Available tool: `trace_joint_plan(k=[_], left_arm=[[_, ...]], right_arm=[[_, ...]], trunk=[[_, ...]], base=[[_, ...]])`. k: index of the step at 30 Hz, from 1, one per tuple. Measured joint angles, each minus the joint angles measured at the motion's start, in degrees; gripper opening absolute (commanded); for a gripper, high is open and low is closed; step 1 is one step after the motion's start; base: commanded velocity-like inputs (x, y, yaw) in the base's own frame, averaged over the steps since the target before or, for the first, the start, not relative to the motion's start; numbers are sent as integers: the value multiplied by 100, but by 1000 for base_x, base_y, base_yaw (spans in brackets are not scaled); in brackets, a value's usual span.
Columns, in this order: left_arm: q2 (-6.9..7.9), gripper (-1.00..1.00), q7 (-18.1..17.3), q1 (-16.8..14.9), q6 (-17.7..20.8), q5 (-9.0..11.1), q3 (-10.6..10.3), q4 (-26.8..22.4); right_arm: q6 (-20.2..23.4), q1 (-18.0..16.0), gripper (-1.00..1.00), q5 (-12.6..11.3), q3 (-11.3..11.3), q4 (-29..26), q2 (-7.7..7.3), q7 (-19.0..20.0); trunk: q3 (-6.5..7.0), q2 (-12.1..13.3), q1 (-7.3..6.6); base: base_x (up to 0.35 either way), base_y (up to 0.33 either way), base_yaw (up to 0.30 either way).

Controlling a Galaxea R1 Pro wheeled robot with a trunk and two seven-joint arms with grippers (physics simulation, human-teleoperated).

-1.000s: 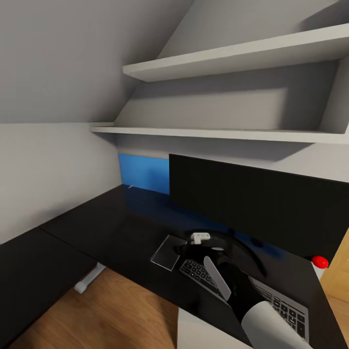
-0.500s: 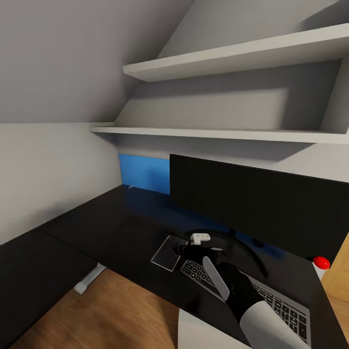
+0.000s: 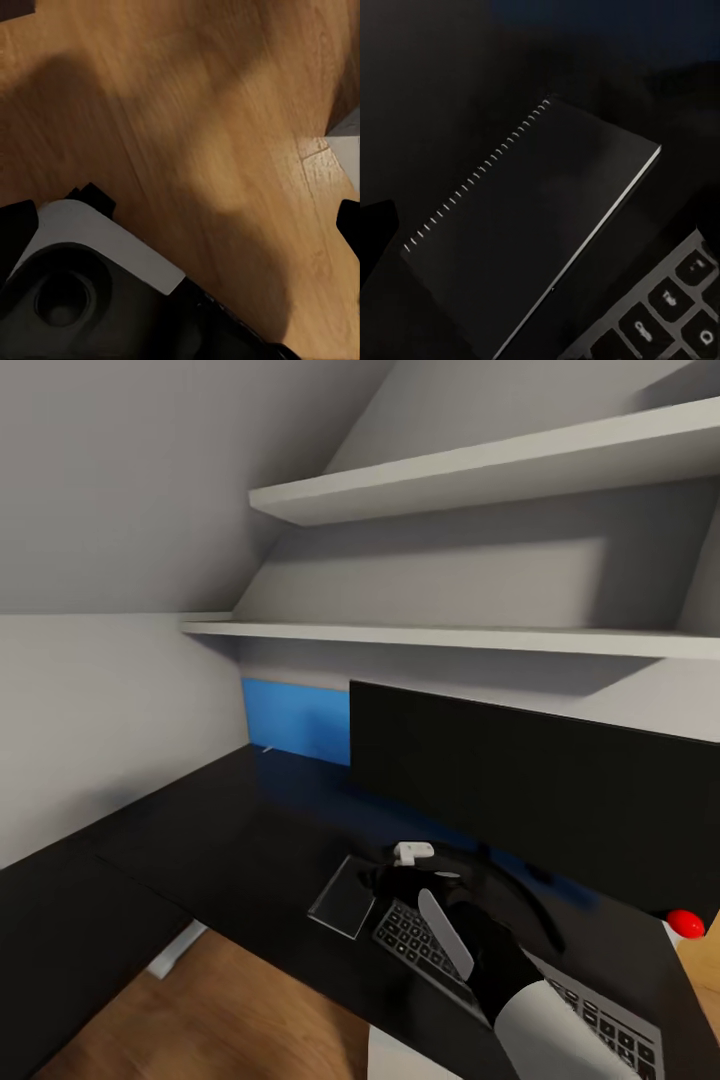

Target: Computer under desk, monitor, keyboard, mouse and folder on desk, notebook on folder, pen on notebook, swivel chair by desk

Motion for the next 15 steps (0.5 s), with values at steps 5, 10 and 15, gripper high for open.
trace_joint_plan(k=[5,10,15], left_arm=[[-42,100,6,5,-55,-15,-15,98],[-43,100,10,5,-88,-8,-8,100],[-26,100,-16,11,-223,19,-6,101]], right_arm=[[15,-17,100,1,2,362,167,-71],[2,-19,100,-22,6,510,352,-628],[0,-24,100,-32,8,528,382,-724]], trunk=[[0,0,3],[0,1,3],[0,1,3]], base=[[76,0,0],[7,0,0],[9,2,0]])
